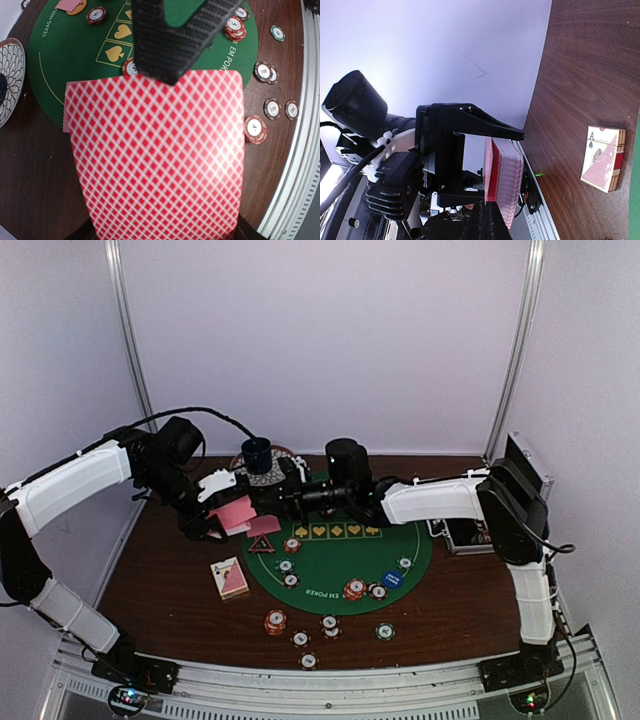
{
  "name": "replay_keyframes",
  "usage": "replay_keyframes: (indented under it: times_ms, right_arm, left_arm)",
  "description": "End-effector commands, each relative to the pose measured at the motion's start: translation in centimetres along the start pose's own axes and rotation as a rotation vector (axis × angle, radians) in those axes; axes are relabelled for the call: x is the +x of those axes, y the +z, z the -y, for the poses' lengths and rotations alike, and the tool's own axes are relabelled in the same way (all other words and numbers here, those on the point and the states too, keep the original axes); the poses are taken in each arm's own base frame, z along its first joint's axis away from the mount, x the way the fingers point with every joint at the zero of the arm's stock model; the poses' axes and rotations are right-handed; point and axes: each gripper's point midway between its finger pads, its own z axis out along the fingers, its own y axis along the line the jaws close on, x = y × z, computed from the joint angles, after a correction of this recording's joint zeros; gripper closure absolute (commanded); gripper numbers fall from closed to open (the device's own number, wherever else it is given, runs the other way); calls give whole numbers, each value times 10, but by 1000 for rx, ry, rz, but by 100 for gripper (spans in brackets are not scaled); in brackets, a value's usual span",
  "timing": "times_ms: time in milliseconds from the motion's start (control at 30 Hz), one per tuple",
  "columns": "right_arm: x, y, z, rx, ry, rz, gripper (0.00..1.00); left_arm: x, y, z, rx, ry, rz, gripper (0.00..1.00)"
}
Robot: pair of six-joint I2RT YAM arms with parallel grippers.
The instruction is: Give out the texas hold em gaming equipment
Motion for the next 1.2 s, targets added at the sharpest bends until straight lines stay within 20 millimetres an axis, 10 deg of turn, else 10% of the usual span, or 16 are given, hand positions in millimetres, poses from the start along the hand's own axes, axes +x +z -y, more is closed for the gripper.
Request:
replay_keyframes:
  times_ms: [0,367,600,700,1167]
  right_arm:
    - [-1,-9,-32,-83,-30,5,100]
    - [3,-11,-19,-60,-14,2,100]
    - [10,-1,-7,-36,0,-27,48]
    - [10,-2,-3,-20,-3,-24,42]
    - [14,14,-9,-47,-8,-59,53]
  left_arm:
    - [-3,-3,-4,-25,29,17,100]
    - [4,0,-5,-31,32,-15,100]
    - [2,-1,-3,-21,31,-3,100]
    - [2,-1,-2,-17,30,-7,100]
    - [1,-3,-2,-17,31,-2,100]
